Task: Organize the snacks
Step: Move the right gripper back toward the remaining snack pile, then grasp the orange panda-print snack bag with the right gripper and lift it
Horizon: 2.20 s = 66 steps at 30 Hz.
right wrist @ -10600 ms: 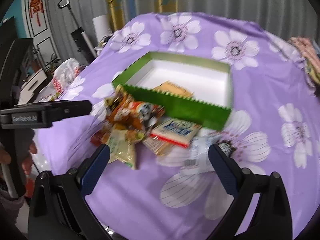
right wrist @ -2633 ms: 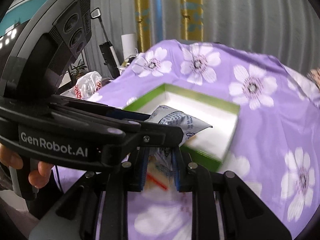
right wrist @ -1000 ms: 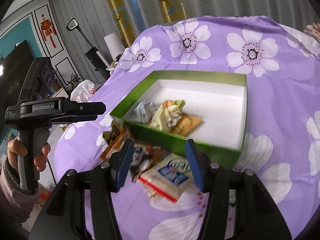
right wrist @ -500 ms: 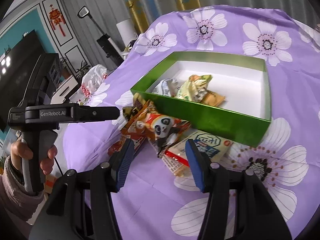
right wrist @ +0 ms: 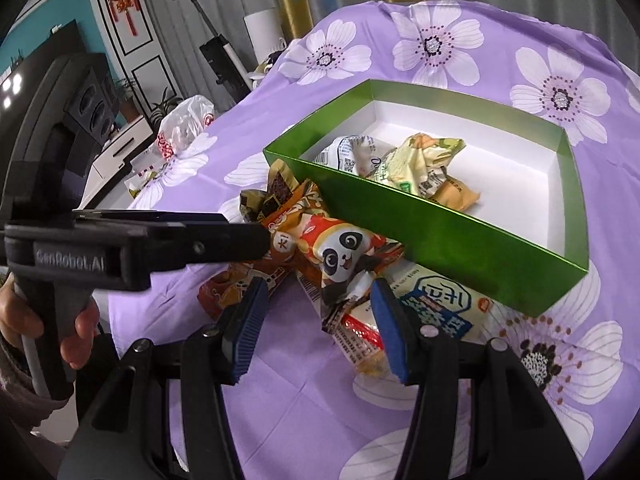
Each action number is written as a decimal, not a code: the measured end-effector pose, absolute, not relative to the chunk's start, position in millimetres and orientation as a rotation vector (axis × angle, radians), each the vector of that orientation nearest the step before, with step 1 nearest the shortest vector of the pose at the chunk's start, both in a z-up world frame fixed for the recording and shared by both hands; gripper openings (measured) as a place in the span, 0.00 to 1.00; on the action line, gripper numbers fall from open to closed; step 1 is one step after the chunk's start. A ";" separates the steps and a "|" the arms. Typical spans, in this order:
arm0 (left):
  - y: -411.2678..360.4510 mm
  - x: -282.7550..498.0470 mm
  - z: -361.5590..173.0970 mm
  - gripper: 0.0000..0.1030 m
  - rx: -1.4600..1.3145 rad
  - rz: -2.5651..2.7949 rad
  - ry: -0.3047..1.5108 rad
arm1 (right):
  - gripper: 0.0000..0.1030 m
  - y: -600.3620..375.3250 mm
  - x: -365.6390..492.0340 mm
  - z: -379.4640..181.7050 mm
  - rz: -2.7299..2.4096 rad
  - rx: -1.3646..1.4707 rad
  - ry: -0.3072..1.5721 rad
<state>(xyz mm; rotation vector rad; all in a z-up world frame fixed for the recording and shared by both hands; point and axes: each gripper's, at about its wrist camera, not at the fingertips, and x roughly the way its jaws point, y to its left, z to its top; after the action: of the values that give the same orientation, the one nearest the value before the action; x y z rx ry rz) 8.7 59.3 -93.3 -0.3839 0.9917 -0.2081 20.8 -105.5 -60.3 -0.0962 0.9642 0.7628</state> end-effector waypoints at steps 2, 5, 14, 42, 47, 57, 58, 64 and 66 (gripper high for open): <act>55.8 10.5 -93.8 0.73 -0.367 -0.213 0.989 | 0.52 -103.3 23.1 -61.5 0.767 -0.106 0.965; 52.8 13.5 -94.7 0.73 -0.357 -0.220 0.984 | 0.52 -101.0 27.8 -64.8 0.768 -0.113 0.973; 43.5 20.6 -96.6 0.61 -0.313 -0.256 0.969 | 0.51 -94.3 33.3 -73.1 0.777 -0.134 0.987; 43.6 11.0 -81.4 0.40 -0.315 -0.291 0.933 | 0.12 -104.2 23.2 -55.9 0.738 -0.056 0.907; 41.2 2.2 -69.4 0.39 -0.313 -0.298 0.908 | 0.12 -105.1 14.6 -42.1 0.739 -0.065 0.869; 35.8 -7.0 -43.4 0.40 -0.290 -0.309 0.853 | 0.12 -110.3 6.8 -16.4 0.732 -0.060 0.805; 35.1 -7.0 -41.5 0.40 -0.288 -0.310 0.848 | 0.12 -110.8 6.2 -13.8 0.731 -0.060 0.798; 29.9 -0.7 -28.7 0.40 -0.270 -0.313 0.825 | 0.12 -113.4 10.0 -3.5 0.720 -0.065 0.763; 28.0 3.7 -23.6 0.40 -0.261 -0.314 0.814 | 0.12 -114.1 13.2 0.2 0.716 -0.066 0.749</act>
<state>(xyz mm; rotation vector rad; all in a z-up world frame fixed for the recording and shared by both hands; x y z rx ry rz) 3.7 28.0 -23.6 -0.2611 0.8141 -0.3139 13.2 -114.1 0.2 -0.0665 0.7485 0.7155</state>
